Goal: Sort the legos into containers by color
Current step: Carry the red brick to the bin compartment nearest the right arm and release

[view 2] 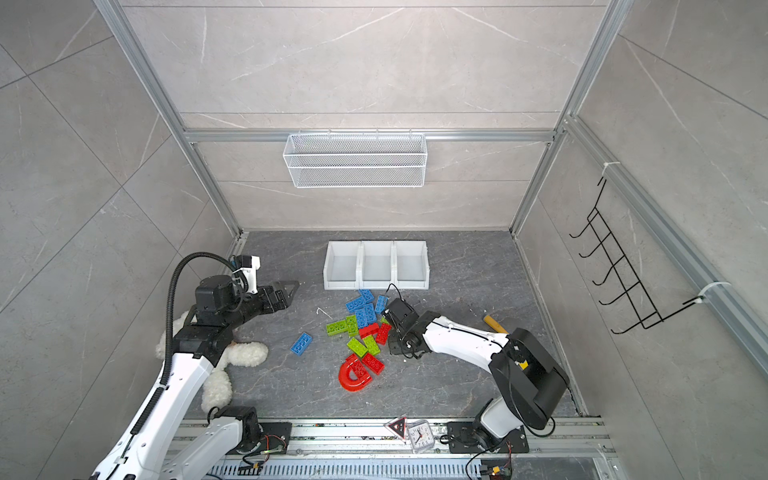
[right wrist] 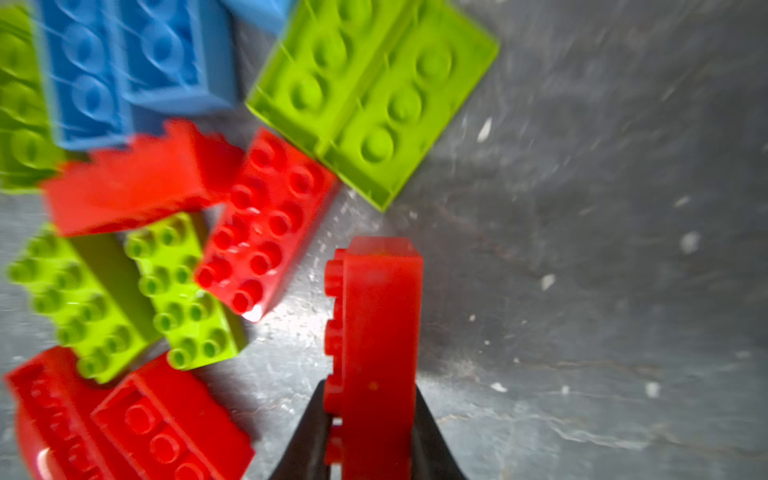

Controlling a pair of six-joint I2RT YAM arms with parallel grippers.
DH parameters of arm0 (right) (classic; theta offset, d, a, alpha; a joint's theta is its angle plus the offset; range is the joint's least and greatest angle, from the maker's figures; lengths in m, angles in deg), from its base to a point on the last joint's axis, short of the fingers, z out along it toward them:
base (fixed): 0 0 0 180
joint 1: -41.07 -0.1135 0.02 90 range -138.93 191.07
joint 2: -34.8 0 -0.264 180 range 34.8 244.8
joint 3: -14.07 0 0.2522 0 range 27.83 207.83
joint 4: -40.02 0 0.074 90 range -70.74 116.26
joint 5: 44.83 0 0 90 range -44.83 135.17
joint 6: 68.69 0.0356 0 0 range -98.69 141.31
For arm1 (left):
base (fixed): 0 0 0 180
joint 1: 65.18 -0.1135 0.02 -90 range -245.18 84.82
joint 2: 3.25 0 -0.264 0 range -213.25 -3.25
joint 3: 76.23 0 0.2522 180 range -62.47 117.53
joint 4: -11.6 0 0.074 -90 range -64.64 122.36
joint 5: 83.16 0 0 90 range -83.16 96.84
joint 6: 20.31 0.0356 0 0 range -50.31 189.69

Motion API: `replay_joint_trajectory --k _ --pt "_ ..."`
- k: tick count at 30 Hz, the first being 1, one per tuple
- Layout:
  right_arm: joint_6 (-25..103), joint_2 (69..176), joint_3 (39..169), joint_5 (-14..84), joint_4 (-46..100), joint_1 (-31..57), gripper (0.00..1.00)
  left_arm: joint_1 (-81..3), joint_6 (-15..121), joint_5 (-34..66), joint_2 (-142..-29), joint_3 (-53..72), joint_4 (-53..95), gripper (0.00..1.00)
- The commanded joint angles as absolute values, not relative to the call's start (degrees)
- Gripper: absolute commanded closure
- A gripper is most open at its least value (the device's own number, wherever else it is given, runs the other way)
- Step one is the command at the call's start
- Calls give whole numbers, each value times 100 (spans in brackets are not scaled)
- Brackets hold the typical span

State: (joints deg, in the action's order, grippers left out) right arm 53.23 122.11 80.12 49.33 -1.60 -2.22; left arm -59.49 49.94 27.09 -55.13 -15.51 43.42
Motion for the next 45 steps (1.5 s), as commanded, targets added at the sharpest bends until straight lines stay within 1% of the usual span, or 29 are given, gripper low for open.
replay_joint_trajectory --k 1,3,5,11,18,22,23,24,26,27,29,30,31,33,35,40,42,45 --pt "4869 11862 8520 5090 -354 57 91 -5903 5126 2863 -5619 -1441 4429 0" --pt "4631 11840 8744 5061 -339 346 91 -5903 5132 2683 -5589 -1418 4579 0" --pt "4402 11956 8977 4813 -242 698 91 -5904 5243 2593 -5502 -1430 4631 0" --pt "3823 12914 9934 4588 99 1478 91 -5827 5381 2828 -5369 -1501 4602 0" --pt "3682 14198 11289 4417 182 1835 90 -5455 5291 2758 -5434 -1569 4542 0" --pt "3692 14692 11789 4341 180 1961 88 -5324 5316 2501 -5351 -1577 4600 0" --pt "3691 14798 11886 4362 174 1992 87 -5316 5334 2457 -5323 -1573 4613 0" --pt "3695 14890 11979 4383 169 2010 84 -5306 5358 2413 -5293 -1571 4641 0" --pt "3687 15031 12069 4419 182 2042 81 -5292 5373 2346 -5244 -1571 4649 0" --pt "3687 15100 12128 4429 187 2049 77 -5291 5370 2336 -5230 -1581 4651 0" --pt "3687 15176 12221 4438 162 2068 61 -5293 5371 2329 -5219 -1571 4667 0" --pt "3678 15180 12271 4430 104 2068 54 -5289 5375 2321 -5220 -1563 4678 0" --pt "3670 15147 12300 4421 55 2072 51 -5281 5386 2319 -5216 -1564 4699 0" --pt "3677 14900 12150 4426 146 2068 47 -5284 5395 2278 -5216 -1547 4736 0" --pt "3687 14580 11883 4464 226 2067 45 -5280 5391 2212 -5212 -1537 4734 0" --pt "3909 13713 10986 4281 75 2051 45 -5288 5406 2205 -5218 -1500 4734 0" --pt "4122 13323 10407 4114 164 1992 46 -5285 5404 2207 -5214 -1501 4725 0" --pt "4414 12890 9587 4208 263 1753 49 -5283 5404 2202 -5212 -1501 4742 0"
